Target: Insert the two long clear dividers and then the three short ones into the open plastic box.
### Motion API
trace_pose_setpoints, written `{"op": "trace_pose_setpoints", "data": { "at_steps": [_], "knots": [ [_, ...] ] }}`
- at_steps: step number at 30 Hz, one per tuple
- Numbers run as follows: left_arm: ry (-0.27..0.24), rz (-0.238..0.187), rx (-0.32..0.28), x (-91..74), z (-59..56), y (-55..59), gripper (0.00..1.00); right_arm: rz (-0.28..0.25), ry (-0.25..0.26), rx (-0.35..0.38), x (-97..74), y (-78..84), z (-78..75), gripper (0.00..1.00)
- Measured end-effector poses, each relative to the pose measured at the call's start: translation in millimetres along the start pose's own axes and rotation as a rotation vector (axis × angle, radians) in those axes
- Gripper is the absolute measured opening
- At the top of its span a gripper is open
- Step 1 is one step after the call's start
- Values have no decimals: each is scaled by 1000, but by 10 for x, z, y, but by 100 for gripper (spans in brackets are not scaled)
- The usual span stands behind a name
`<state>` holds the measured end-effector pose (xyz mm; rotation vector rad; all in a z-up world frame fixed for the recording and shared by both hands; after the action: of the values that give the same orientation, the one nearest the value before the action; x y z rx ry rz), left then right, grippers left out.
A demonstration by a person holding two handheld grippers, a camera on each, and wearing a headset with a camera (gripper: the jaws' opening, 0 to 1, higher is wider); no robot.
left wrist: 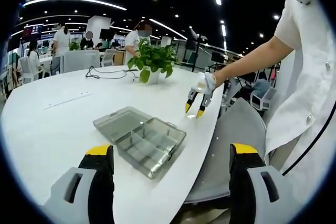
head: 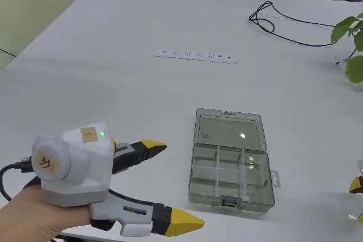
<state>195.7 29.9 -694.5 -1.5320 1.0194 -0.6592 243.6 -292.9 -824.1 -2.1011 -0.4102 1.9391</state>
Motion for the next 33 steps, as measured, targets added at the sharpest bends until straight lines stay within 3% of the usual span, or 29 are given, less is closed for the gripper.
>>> {"op": "trace_pose_setpoints", "data": {
  "at_steps": [4,10,16,19,22,28,33],
  "knots": [
    [-2,-18,-11,8,-3,-42,93,-17,42,-39,-96,-177,-12,32],
    [-13,-36,-38,61,-5,-98,90,-88,112,-53,-241,-591,15,32],
    [-15,-64,-114,168,-70,-171,83,-157,169,-65,-342,-966,31,32],
    [-15,-77,-134,211,-92,-185,84,-179,187,-71,-379,-1105,42,32],
    [-22,-91,-174,258,-119,-204,83,-223,211,-61,-439,-1342,84,32],
    [-43,-118,-245,328,-113,-245,73,-263,229,-83,-502,-1665,154,32],
    [-29,-132,-310,424,-175,-264,65,-304,248,-104,-574,-2000,204,32]
  ]
}}
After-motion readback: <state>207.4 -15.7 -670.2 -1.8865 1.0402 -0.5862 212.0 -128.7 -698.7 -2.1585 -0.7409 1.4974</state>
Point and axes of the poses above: the centre of the closed fingertips' face, and the gripper's own axes: x roughly forward along the fingers, z roughly to its left, y roughly out of its underside, the point moved 1 cm from there along -x, roughly backward along the fingers, and after that the axes turned 14 degrees about -z, right-handed, at the moved point
